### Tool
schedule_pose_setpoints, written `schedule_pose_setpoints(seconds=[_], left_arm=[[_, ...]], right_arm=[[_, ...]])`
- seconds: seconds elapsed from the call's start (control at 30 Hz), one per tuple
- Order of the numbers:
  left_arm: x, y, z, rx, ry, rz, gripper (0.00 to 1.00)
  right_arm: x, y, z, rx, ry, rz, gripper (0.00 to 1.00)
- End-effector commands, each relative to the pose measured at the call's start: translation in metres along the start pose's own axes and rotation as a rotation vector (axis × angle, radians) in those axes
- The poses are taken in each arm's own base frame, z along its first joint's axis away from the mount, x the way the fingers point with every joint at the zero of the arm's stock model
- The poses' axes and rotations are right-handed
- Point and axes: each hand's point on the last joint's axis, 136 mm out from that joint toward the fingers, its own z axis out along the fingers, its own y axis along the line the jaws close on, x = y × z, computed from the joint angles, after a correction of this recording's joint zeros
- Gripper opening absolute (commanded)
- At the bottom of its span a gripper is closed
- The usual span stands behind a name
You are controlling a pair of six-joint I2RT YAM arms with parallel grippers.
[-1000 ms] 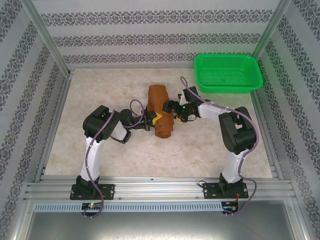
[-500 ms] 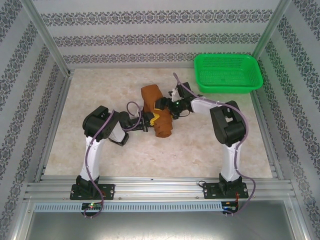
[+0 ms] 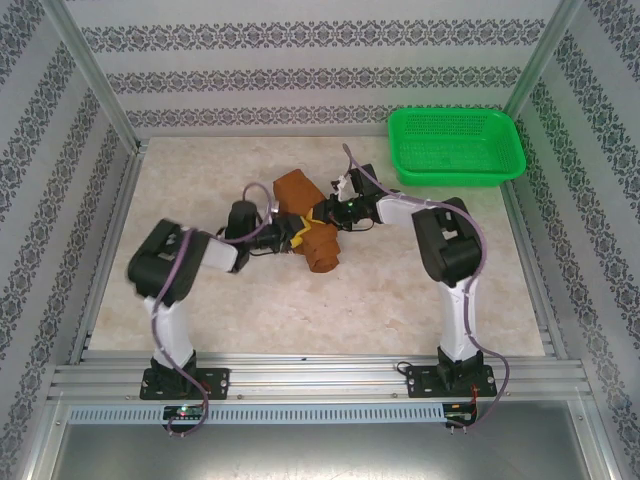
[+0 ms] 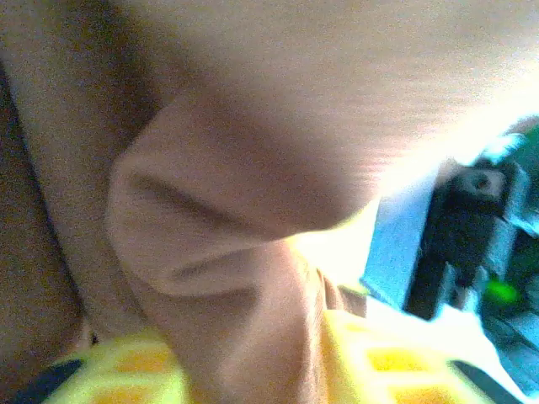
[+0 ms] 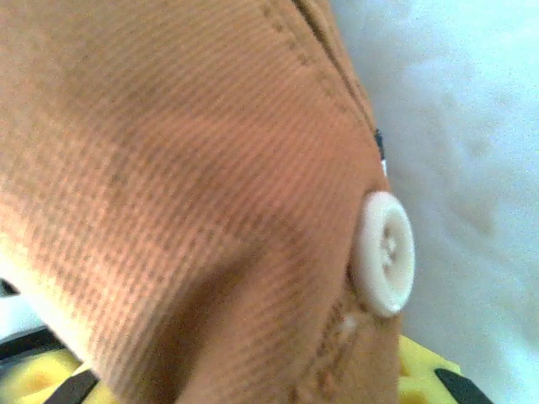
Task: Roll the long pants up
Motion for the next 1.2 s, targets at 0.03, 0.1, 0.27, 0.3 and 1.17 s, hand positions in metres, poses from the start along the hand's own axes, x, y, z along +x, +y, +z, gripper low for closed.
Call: schedule_pose_setpoints(seconds=[0.03,0.1,0.27,0.3,1.17], left_arm=[[-0.012,0.011,-0.104,-0.676,-0.126,0.514,0.64],[-0.034,0.004,-0.127,-0.706,-0.229,0.507,0.65],[-0.057,0.001,-0.117,-0.646,-0.228,0.454,0.52],[-0.057,-0.004,-0.107,-0.599,-0.201,0.454,0.48],[-0.033,0.045,-0.064,-0.618,0.045,0.345,0.39]], right_arm=[[-0.021,0.025,-0.096,0.342,-0.234,-0.178,0.00],[-0.032,0.040,-0.125,0.381,-0.297,-0.171,0.00],[-0.094,0.067,-0.207,0.378,-0.510,-0.054,0.00],[-0.110,0.069,-0.228,0.382,-0.565,-0.029,0.00],[-0.257,-0.189,-0.268,0.206,-1.203,0.890,0.21]])
